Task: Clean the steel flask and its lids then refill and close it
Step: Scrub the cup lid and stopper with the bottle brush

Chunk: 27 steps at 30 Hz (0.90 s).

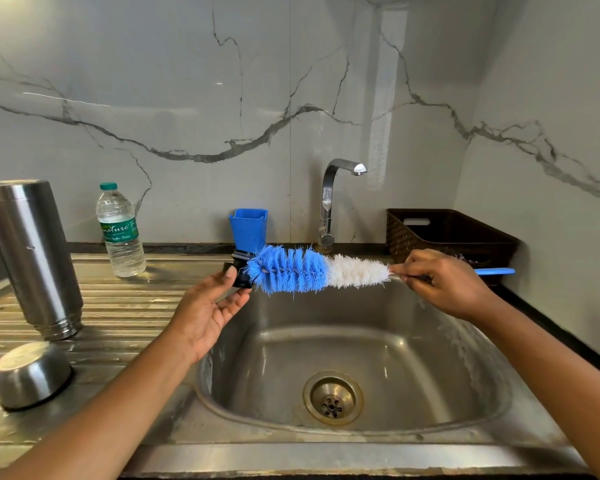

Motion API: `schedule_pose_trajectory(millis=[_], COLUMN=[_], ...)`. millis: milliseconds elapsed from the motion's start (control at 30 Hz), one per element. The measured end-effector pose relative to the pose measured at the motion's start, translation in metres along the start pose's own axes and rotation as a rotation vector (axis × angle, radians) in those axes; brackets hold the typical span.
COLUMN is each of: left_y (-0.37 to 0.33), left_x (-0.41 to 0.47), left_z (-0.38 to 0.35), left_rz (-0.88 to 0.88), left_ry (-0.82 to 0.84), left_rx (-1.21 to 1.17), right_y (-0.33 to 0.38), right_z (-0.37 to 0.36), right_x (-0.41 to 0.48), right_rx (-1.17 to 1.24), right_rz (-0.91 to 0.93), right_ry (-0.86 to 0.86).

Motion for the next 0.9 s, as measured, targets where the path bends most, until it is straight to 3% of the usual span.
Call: schedule_pose_trajectory(millis=[267,500,667,900], left_y=[0.0027,-0.0026,0.002,0.0016], left_x=[-0.0029,-0.0032,-0.0037,0.0003], left_z=[-0.0033,-0.0083,-0.0078,-0.0013], left_rz=[0.048,-0.04,0.045,-0.033], left_ry=[0.046,0.062,0.101,0.043], left_rx=[-0.106,0.041,0.011,0.088], right_y=[-0.004,-0.0042,-0.0069,-0.0048], right_z=[0.0008,-0.0049,0.0011,-0.002], right_x=[0.0,-0.0009,-0.0003,-0.0014], right_rx=[0.075,0.065,0.076,0.007], right_rz=[-0.017,-0.027,-0.025,-0.008], right_ry=[-0.021,0.008,-0.012,-0.001])
Point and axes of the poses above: each hand's wrist, its own x-axis towards the middle knuckle, its own z-axis out of the back of the hand, y = z × x, the point moved 9 cm from there along x, towards the middle knuckle, and after that the axes turned 1 degree about -x, right-handed, at the moved point
